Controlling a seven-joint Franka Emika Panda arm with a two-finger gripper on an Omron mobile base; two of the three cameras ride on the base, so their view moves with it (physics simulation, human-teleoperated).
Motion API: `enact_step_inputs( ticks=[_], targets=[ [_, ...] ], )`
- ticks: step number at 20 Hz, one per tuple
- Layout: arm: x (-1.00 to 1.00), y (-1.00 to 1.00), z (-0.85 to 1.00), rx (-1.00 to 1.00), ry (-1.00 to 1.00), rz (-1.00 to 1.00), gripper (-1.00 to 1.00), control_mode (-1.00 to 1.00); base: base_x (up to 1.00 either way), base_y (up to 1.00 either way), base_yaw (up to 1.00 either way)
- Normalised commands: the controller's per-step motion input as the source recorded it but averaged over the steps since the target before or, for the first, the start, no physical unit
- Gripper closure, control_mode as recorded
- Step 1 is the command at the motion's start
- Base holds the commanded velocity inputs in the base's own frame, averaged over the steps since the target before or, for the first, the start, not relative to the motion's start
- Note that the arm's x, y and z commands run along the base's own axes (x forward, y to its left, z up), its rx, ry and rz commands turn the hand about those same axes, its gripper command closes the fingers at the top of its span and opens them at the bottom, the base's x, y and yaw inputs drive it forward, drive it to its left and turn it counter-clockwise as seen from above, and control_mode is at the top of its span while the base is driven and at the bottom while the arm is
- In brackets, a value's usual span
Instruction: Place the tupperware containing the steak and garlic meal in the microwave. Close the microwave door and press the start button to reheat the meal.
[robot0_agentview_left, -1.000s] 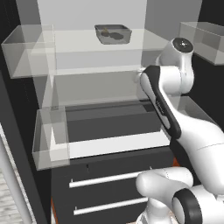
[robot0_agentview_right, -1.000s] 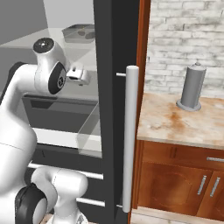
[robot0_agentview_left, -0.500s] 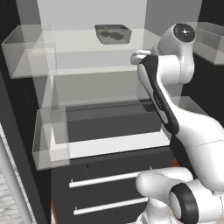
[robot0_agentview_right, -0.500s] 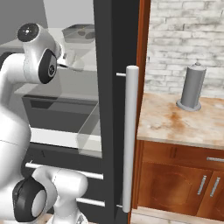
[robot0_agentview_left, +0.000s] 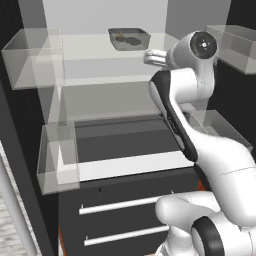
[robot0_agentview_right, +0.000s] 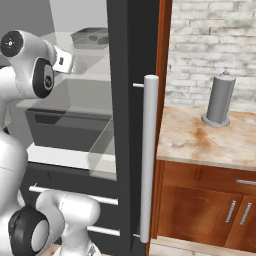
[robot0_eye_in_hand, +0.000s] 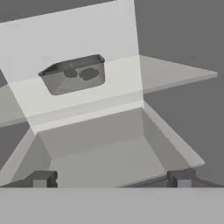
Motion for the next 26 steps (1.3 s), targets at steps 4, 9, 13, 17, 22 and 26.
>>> enact_step_inputs(
  ticks=[4, 9, 13, 17, 22, 26],
  targets=[
    [0.18, 0.15, 0.29, 0.0, -0.09, 0.0, -1.0, -1.0, 0.0, 0.0, 0.0],
    [0.26, 0.09, 0.46, 0.0, 0.0, 0.0, -1.0, -1.0, 0.0, 0.0, 0.0],
    [0.26, 0.05, 0.39, 0.01, 0.0, -0.01, -1.0, -1.0, 0.0, 0.0, 0.0],
    [0.32, 0.0, 0.02, 0.08, 0.0, -0.03, -1.0, -1.0, 0.0, 0.0, 0.0],
    [0.4, 0.0, 0.0, 0.09, 0.0, -0.06, -1.0, -1.0, 0.0, 0.0, 0.0],
    [0.49, 0.0, 0.0, 0.06, 0.0, -0.06, -1.0, -1.0, 0.0, 0.0, 0.0]
  ],
)
